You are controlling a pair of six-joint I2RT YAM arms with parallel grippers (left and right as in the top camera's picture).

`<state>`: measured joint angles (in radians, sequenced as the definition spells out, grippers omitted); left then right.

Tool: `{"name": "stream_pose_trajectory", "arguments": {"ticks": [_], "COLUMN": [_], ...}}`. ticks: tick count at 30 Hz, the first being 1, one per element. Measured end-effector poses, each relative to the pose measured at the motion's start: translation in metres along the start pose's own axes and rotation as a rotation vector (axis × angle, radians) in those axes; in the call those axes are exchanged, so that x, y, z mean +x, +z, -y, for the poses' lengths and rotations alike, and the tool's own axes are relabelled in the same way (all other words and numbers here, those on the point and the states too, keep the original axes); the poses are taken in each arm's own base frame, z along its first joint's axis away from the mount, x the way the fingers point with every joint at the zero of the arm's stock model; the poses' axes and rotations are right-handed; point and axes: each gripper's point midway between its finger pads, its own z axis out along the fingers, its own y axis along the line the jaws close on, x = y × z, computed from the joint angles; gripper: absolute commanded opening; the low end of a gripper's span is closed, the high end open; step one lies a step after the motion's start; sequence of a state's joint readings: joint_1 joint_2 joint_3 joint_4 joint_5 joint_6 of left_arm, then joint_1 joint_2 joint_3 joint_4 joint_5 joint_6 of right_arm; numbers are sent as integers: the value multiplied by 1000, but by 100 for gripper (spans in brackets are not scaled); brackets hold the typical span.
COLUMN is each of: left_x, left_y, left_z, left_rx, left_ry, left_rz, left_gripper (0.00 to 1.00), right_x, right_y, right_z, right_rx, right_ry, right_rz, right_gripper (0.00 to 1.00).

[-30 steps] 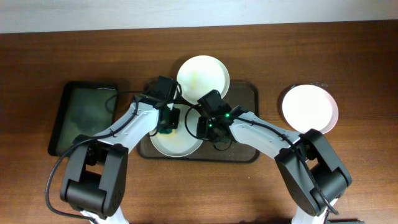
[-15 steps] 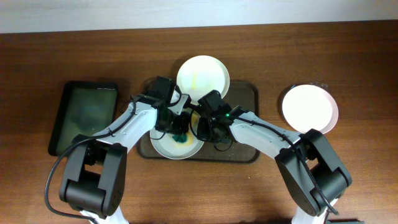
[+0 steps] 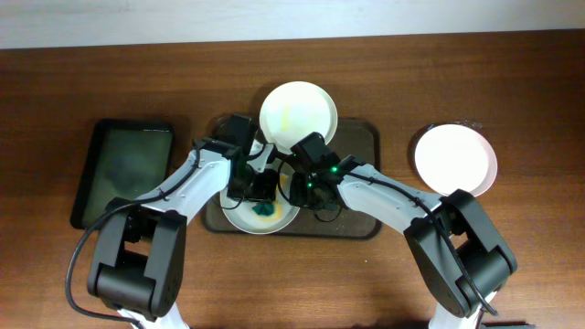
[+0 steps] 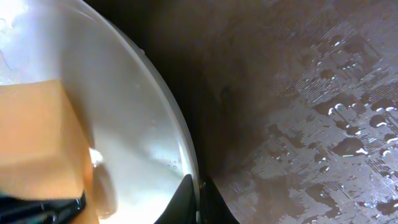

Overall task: Clean dirty plates on tray and stack at the side
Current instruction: 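Scrub the held plate with the sponge in the left gripper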

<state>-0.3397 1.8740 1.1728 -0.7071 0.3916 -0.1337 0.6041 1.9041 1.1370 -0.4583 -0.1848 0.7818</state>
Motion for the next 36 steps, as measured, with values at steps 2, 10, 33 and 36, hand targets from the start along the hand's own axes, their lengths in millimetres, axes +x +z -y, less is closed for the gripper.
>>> {"name": "stream_pose_trajectory", "arguments": {"ticks": [2, 10, 33, 36], "left_x": [-20, -60, 10, -8], "left_y": [0, -22, 2, -8], "left_z": [6, -67, -35, -56], "left_rx": [31, -422, -328, -423], "left_ry": [42, -45, -900, -944], "left_rz": [80, 288, 174, 345], "left_gripper": [0, 0, 0, 0], "right_x": [0, 0, -1, -1], "right_y": [0, 0, 0, 2], "right_z": [0, 0, -1, -4], "right_rx": [1, -1, -5, -18], "right_ry": [2, -1, -4, -5], "right_rz": [0, 1, 4, 2], "right_gripper": [4, 4, 4, 4]}}
